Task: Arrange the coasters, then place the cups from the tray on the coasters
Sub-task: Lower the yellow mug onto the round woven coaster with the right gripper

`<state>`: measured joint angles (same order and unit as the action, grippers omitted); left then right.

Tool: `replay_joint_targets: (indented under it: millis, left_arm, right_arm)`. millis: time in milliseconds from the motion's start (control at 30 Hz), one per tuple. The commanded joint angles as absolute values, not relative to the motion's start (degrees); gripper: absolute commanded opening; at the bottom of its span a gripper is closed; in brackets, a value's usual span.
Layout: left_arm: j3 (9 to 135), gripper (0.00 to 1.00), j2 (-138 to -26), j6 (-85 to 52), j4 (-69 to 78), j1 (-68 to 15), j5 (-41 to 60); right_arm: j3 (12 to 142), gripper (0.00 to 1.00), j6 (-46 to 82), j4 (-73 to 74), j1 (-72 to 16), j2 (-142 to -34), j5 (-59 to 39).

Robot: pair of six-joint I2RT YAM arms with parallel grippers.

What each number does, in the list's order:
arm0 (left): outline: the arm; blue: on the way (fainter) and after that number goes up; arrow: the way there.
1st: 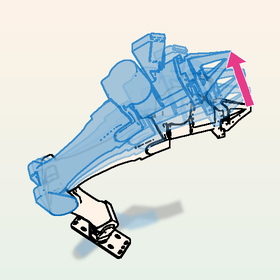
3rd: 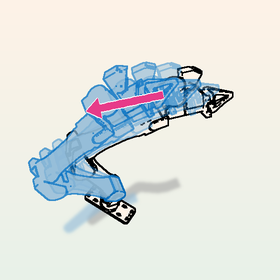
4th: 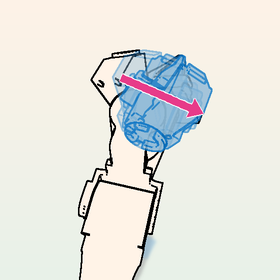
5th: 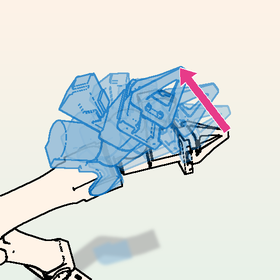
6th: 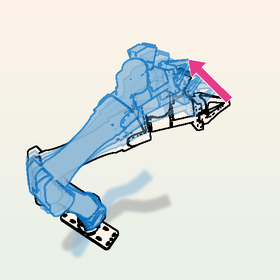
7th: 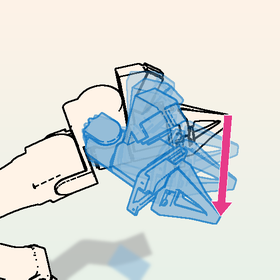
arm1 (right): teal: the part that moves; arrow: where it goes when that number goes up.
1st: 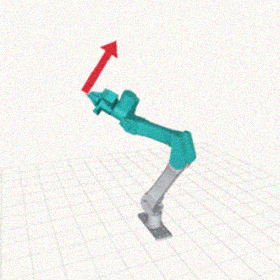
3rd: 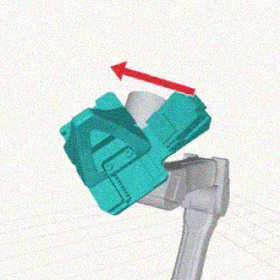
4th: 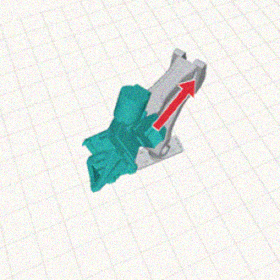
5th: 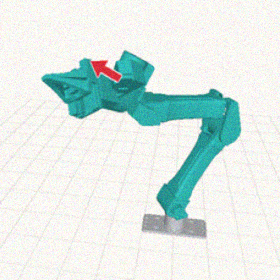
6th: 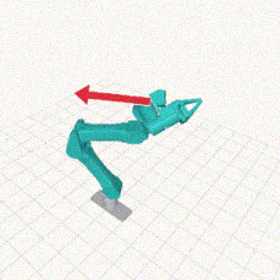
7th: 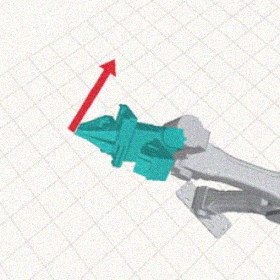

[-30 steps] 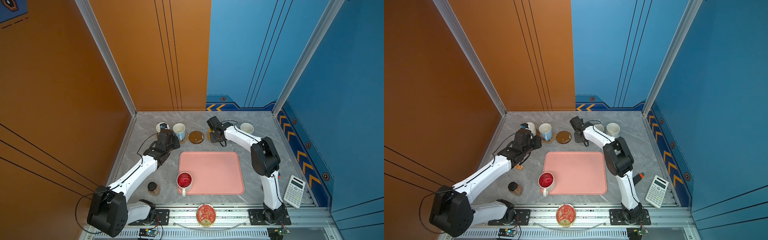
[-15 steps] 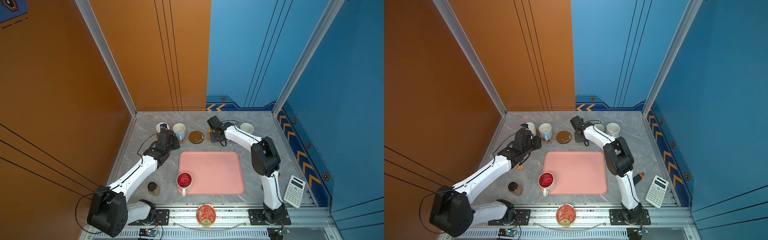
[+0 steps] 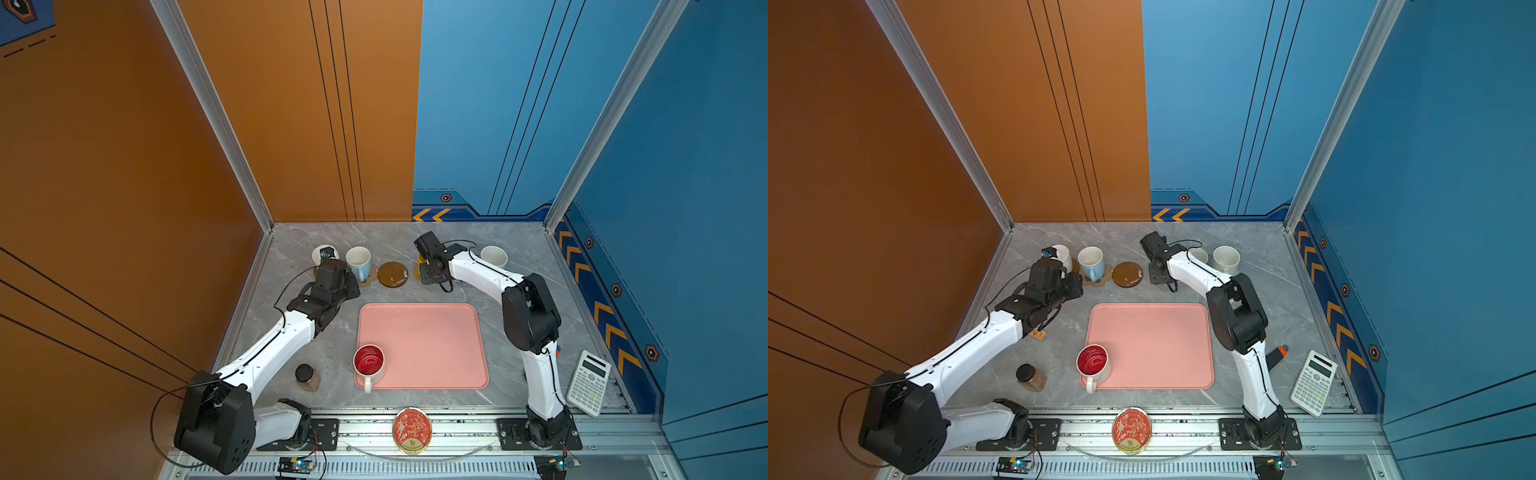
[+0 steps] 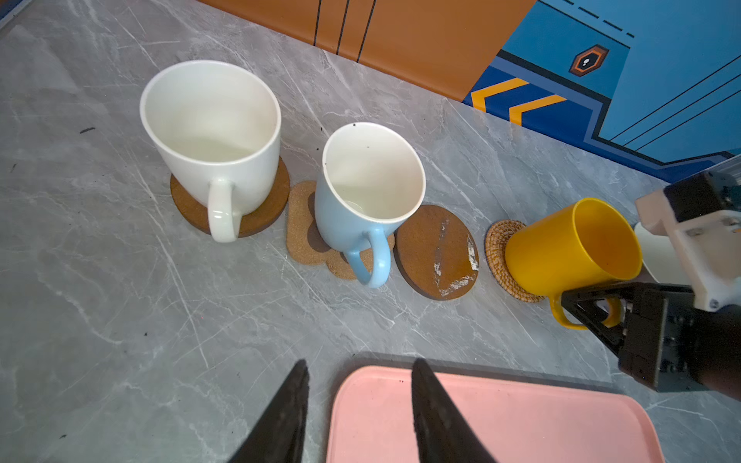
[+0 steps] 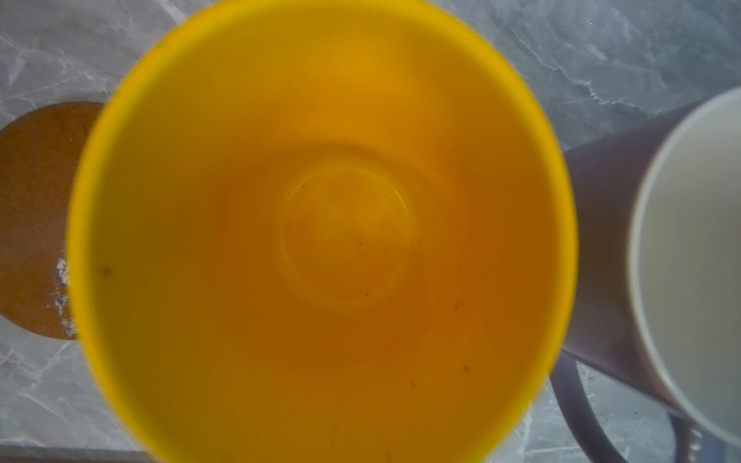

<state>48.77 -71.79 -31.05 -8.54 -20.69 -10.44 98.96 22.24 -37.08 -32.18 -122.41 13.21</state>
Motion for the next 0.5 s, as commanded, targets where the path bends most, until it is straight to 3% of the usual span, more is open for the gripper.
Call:
replay_joint_targets:
  millis: [0, 467]
  left_arm:
    - [49.72, 0.44, -71.02, -30.19, -9.49, -20.9, -12.04]
    - [49.8, 0.44, -71.26, -30.08, -9.49, -20.93, -12.0]
  right_arm:
    - [100.31, 0.0, 21.8, -33.49, -31.9, -121.46, 13.84]
    - [98.27, 0.0, 21.97, -33.14, -31.89, -121.42, 13.96]
